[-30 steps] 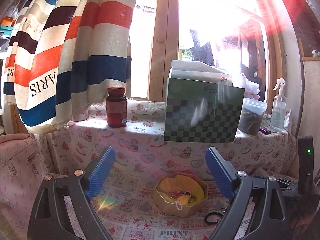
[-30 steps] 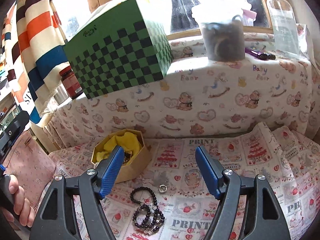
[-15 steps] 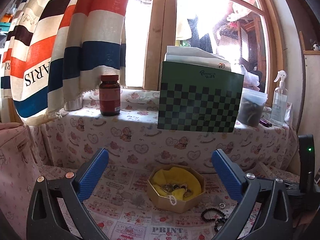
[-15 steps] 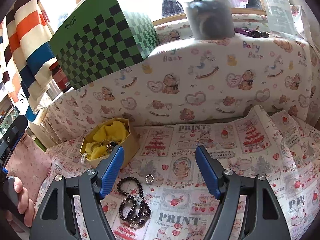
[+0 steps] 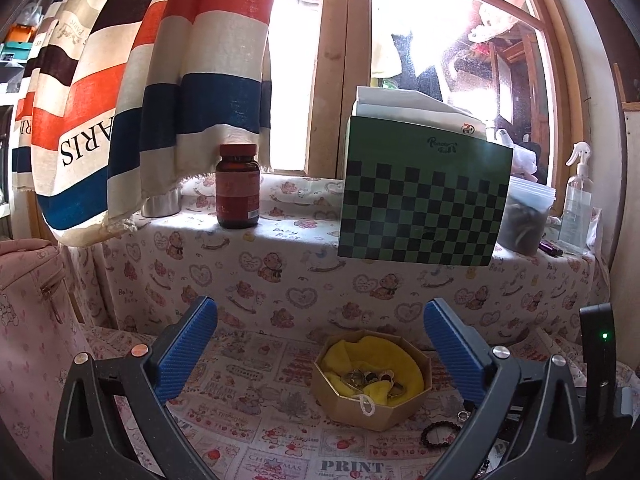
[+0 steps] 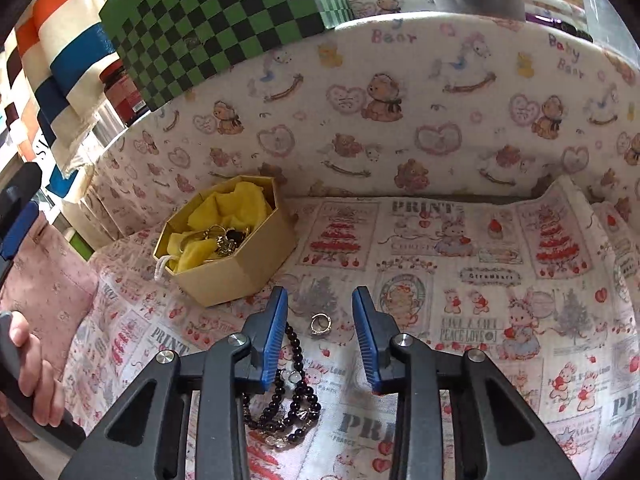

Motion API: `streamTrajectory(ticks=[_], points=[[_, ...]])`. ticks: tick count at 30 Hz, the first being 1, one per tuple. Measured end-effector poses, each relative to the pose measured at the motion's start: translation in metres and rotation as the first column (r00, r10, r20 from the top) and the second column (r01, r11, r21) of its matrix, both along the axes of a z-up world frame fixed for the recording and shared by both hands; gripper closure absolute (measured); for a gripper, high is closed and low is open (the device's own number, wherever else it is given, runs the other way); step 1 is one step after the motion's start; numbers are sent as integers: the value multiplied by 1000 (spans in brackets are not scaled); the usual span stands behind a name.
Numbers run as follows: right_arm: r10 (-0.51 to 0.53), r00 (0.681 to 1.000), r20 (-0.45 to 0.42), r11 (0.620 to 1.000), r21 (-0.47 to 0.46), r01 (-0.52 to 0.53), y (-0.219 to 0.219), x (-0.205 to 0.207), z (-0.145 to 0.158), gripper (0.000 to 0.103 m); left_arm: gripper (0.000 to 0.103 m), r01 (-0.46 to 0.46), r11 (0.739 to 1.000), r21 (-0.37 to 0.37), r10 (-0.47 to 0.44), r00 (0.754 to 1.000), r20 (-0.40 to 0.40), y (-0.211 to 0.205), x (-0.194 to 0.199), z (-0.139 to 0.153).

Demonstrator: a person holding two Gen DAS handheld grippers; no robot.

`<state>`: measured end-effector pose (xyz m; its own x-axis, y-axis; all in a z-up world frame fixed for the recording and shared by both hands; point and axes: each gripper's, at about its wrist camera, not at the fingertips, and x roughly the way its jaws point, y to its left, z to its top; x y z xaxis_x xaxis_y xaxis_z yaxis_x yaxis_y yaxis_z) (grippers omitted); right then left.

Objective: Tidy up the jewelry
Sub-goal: 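Close the right tool on the small silver ring, then lift the silver ring with the right tool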

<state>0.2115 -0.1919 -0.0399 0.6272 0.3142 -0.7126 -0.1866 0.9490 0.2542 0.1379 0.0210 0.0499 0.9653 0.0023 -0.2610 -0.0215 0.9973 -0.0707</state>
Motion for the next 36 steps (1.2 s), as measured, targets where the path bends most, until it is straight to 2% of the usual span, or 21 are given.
streamTrajectory(ticks=[5,10,13,22,25,30,36], points=[[-3,1000,-26,992,-124,-1,19,4,-7,74,1,-4,1000,17,4,1000,1,-1,-3,3],[5,999,-35,990,-142,-10,26,6,-11,75,1,-18,998,67,18,1000,2,-8,-4,3],[2,999,-48,988,-153,-10,27,8,-15,84,1,-12,996,87,12,1000,-7,-12,-3,1],[16,998,-58,987,-162,-25,31,9,-16,85,1,28,996,83,-29,1000,10,-19,-12,7],[9,998,-60,984,-175,-19,32,9,-17,90,1,29,997,77,-30,1000,3,-19,-12,7],[-17,999,-47,975,-222,6,33,8,-17,90,1,28,997,74,-28,1000,-5,-17,-10,5],[-80,997,14,988,-130,81,4,-4,12,90,1,35,998,51,-30,995,-91,-18,-1,0]])
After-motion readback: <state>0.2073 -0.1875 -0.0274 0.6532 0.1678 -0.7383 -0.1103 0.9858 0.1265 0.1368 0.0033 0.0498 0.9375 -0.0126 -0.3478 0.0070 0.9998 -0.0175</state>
